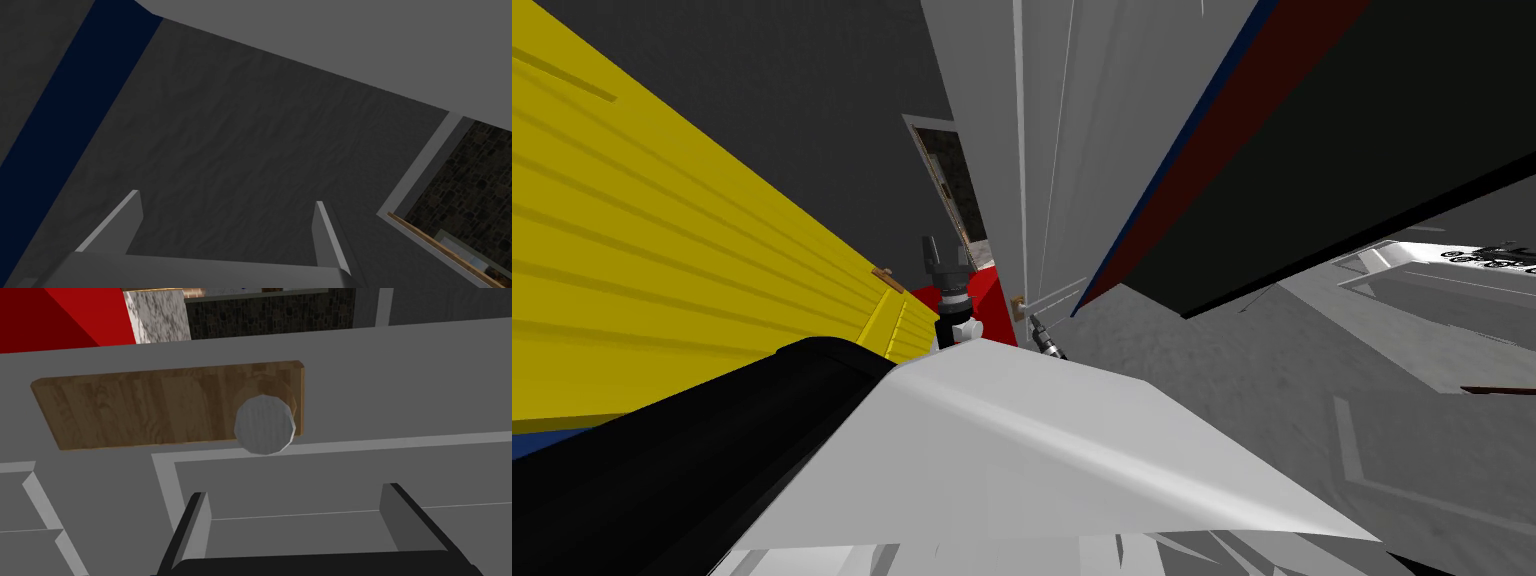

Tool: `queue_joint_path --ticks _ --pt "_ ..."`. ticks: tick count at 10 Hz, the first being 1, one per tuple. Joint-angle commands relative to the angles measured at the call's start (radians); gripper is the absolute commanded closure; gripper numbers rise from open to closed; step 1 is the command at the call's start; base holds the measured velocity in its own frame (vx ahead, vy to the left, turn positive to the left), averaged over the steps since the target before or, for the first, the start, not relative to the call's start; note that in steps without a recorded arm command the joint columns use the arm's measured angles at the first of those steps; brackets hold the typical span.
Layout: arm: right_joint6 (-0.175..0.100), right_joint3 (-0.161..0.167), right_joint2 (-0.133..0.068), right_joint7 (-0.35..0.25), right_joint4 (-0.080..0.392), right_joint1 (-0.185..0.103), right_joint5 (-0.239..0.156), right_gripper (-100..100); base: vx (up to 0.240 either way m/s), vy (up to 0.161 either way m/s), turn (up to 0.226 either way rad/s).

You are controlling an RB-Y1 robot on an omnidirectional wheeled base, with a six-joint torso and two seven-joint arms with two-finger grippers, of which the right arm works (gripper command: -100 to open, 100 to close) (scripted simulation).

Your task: Push the door open

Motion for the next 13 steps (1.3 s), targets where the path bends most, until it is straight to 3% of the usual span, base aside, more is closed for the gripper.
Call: queue_joint_path --ticks 1,4,5,6,11,12,13 --pt "-0.001 -0.004 0.012 0.005 0.017 -0.011 -0.006 -100 0.136 0.141 0.023" --pt "-0.001 -0.015 0.033 0.013 0.052 -0.035 -0.018 -100 0.138 0.142 0.034" --pt "-0.001 -0.013 0.028 0.010 0.046 -0.032 -0.016 -100 0.058 0.063 -0.001" --pt "-0.001 -0.013 0.028 0.010 0.046 -0.032 -0.016 100 -0.007 -0.007 -0.005" --pt "-0.001 -0.013 0.028 0.010 0.046 -0.032 -0.016 100 -0.013 -0.014 0.001" --pt "0.006 -0.014 0.023 0.009 0.032 -0.018 -0.012 -100 -0.102 -0.059 -0.085" --pt "0.009 -0.014 0.021 0.008 0.026 -0.012 -0.011 -100 -0.183 -0.080 -0.074"
